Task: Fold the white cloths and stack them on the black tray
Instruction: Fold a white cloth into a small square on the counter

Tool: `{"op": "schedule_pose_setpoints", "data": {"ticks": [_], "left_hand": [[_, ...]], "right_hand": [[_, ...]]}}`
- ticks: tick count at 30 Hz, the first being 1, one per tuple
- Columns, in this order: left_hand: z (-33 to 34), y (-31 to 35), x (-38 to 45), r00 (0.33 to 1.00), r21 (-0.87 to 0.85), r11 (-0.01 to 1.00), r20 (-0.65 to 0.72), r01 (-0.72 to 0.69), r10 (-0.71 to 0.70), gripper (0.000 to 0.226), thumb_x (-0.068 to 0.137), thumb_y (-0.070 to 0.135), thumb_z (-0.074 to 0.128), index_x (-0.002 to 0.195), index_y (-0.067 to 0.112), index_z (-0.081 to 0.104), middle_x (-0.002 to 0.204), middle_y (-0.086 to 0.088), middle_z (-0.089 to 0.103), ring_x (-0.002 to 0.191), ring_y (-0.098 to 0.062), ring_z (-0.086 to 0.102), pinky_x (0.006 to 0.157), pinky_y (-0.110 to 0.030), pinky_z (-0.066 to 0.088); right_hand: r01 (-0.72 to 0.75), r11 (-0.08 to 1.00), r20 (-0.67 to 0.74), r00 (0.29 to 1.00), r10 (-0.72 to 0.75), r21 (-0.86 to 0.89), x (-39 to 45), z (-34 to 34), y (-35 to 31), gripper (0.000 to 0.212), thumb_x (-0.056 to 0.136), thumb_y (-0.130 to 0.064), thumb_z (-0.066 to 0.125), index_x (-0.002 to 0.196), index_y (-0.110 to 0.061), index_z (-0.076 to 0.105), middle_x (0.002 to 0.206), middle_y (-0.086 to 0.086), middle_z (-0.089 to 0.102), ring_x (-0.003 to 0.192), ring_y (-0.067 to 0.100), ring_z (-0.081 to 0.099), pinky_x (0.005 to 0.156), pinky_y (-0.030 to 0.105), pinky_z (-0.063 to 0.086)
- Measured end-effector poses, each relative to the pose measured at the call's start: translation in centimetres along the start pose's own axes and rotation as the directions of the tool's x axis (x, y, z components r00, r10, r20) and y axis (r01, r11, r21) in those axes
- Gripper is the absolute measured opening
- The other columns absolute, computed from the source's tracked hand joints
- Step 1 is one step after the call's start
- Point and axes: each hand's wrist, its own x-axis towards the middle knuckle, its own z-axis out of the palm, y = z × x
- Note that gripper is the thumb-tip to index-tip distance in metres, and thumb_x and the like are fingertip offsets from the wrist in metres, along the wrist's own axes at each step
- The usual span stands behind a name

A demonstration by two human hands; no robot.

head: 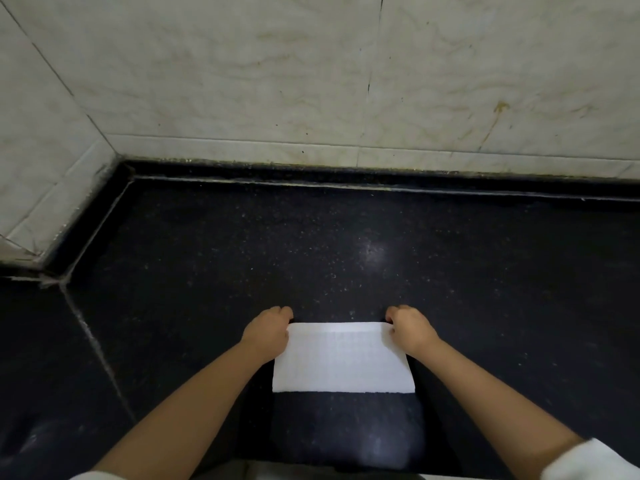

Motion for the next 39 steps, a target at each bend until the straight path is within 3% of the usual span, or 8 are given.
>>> {"op": "schedule_pose_setpoints", "data": {"ticks": [4,7,12,16,19,25,30,39], "left_hand": [[-2.8,0.7,-0.5,0.998,0.105,0.993,0.011,-0.057,0.056,0.025,0.089,0.012,0.044,0.107,0.005,0.059,0.108,-0.01,0.053,0.102,-0.026,0.055,0.08,-0.03,0.044],[-7.3,1.4,-1.4,0.979,0.064,0.995,-0.181,-0.081,0.092,0.018,0.082,0.015,0.055,0.097,0.006,0.061,0.107,-0.015,0.056,0.101,-0.031,0.054,0.081,-0.034,0.044],[-9.9,1.0,-3.5,0.782,0.012,0.974,-0.594,-0.225,0.187,0.008,0.072,0.002,0.063,0.078,-0.001,0.058,0.084,-0.021,0.057,0.082,-0.035,0.053,0.066,-0.041,0.043],[-3.4,0.2,-4.2,0.892,0.151,0.965,-0.373,-0.215,0.257,0.015,0.077,0.009,0.05,0.082,0.001,0.062,0.089,-0.019,0.061,0.085,-0.035,0.058,0.068,-0.041,0.051],[1.9,-0.5,-5.4,0.979,0.202,0.963,-0.053,-0.18,0.195,0.024,0.086,0.01,0.047,0.106,0.004,0.059,0.115,-0.011,0.056,0.107,-0.029,0.049,0.085,-0.038,0.045],[1.9,0.2,-4.6,0.958,0.111,0.979,-0.213,-0.173,0.193,0.028,0.09,0.019,0.047,0.109,0.004,0.061,0.114,-0.01,0.06,0.105,-0.026,0.053,0.084,-0.034,0.043],[2.2,3.6,-2.2,0.974,0.031,0.996,-0.205,-0.087,0.092,0.057,0.098,0.031,0.038,0.145,0.005,0.023,0.156,-0.013,0.015,0.146,-0.025,0.009,0.118,-0.034,0.011],[4.5,3.5,-1.4,0.993,0.11,0.994,-0.119,-0.01,0.023,0.067,0.098,0.046,0.021,0.149,0.01,-0.002,0.158,-0.011,-0.009,0.146,-0.024,-0.01,0.119,-0.037,-0.006]], "right_hand": [[0.126,0.965,0.041,0.992,-0.119,-0.231,-1.2,-2.8,-1.1,0.021,0.085,0.003,0.041,0.091,0.002,0.061,0.116,0.019,0.058,0.107,0.03,0.055,0.085,0.031,0.044],[0.157,0.952,-0.173,0.963,-0.206,-0.262,-2.3,-6.7,-0.9,0.025,0.081,-0.001,0.048,0.099,0.006,0.063,0.106,0.025,0.059,0.102,0.036,0.056,0.085,0.036,0.047],[0.335,0.934,-0.708,0.629,-0.321,-0.126,-4.7,-9.1,0.1,0.016,0.068,-0.004,0.05,0.075,0.003,0.063,0.077,0.023,0.061,0.069,0.04,0.057,0.06,0.04,0.051],[0.237,0.954,-0.568,0.766,-0.3,-0.184,-5.3,-2.3,0.7,0.015,0.067,-0.013,0.052,0.074,-0.004,0.063,0.079,0.017,0.062,0.072,0.037,0.06,0.058,0.039,0.052],[0.061,0.986,-0.086,0.994,-0.075,-0.154,-6.4,2.8,0.9,0.043,0.084,-0.035,0.06,0.118,-0.008,0.055,0.131,0.013,0.047,0.125,0.032,0.04,0.102,0.046,0.035],[-0.158,0.981,-0.277,0.943,0.183,0.111,-7.1,3.2,0.2,0.038,0.094,-0.035,0.046,0.114,-0.005,0.058,0.124,0.013,0.054,0.118,0.03,0.044,0.095,0.039,0.036],[-0.394,0.909,-0.066,0.912,0.405,0.14,-6.5,2.9,-1.6,0.046,0.093,-0.039,0.045,0.119,-0.001,0.05,0.125,0.016,0.054,0.116,0.032,0.049,0.093,0.039,0.04],[-0.507,0.81,0.028,0.852,0.523,0.295,-5.5,3.3,-3.4,0.027,0.095,-0.021,0.044,0.107,0.0,0.056,0.11,0.013,0.063,0.097,0.028,0.061,0.065,0.028,0.042]]}}
